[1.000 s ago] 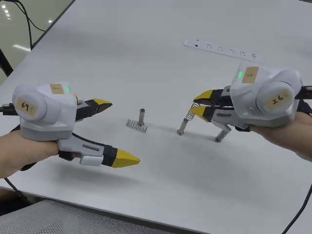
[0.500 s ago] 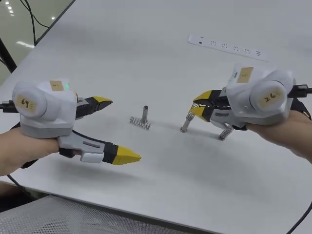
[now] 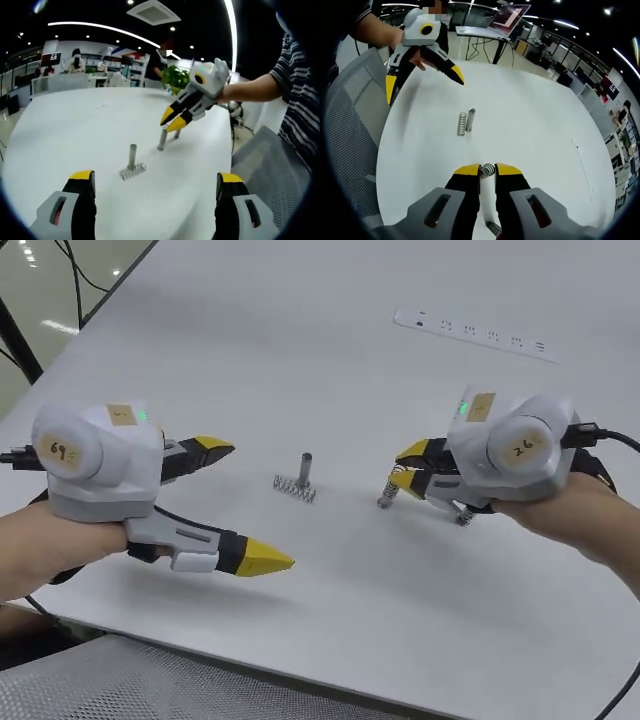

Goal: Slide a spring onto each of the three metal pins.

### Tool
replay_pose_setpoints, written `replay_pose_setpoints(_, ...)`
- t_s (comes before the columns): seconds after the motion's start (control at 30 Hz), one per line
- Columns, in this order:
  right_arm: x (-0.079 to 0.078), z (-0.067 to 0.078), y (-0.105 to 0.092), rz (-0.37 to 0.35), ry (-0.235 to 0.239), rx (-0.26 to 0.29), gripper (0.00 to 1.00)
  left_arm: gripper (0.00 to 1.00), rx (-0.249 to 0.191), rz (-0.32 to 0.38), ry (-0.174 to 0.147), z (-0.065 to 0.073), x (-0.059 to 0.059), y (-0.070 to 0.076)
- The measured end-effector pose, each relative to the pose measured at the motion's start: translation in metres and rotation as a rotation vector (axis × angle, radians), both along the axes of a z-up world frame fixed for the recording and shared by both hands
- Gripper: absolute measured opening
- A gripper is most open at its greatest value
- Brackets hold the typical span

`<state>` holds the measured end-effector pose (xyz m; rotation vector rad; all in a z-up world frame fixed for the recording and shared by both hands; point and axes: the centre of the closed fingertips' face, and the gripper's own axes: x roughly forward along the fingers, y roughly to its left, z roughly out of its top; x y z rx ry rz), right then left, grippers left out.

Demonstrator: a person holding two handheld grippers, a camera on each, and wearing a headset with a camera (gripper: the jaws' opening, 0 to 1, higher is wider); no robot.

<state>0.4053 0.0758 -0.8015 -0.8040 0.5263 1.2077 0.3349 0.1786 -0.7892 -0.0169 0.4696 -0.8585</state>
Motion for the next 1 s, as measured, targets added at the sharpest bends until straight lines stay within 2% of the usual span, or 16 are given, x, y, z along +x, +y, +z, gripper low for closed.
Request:
replay_pose_setpoints(0.33, -0.001, -0.017, -0.002, -0.002, 0.017, -0.023, 0.08, 0.98, -0.001, 0.006, 0.003, -0.001, -0.001, 0.001)
replay_pose_setpoints(0.37, 0.0, -0.015, 0.0, -0.004, 0.015, -0.007, 0.08, 0.98, -0.001, 0.006, 0.003, -0.001, -0.001, 0.001)
replay_pose_setpoints(0.7, 0.0, -0.013, -0.001, -0.016, 0.037, 0.0, 0.09, 0.98, -0.002, 0.007, 0.001, 0.001, 0.001, 0.0)
replay_pose_setpoints(0.87, -0.003, -0.004, 0.0, -0.027, 0.035, 0.027, 0.11, 0.98, -0.019, 0.014, -0.001, 0.004, 0.0, -0.001)
replay_pose_setpoints(1.0, -0.005, 0.001, -0.001, -0.031, 0.03, 0.041, 0.11, 0.98, -0.015, 0.008, -0.001, 0.004, 0.0, -0.002)
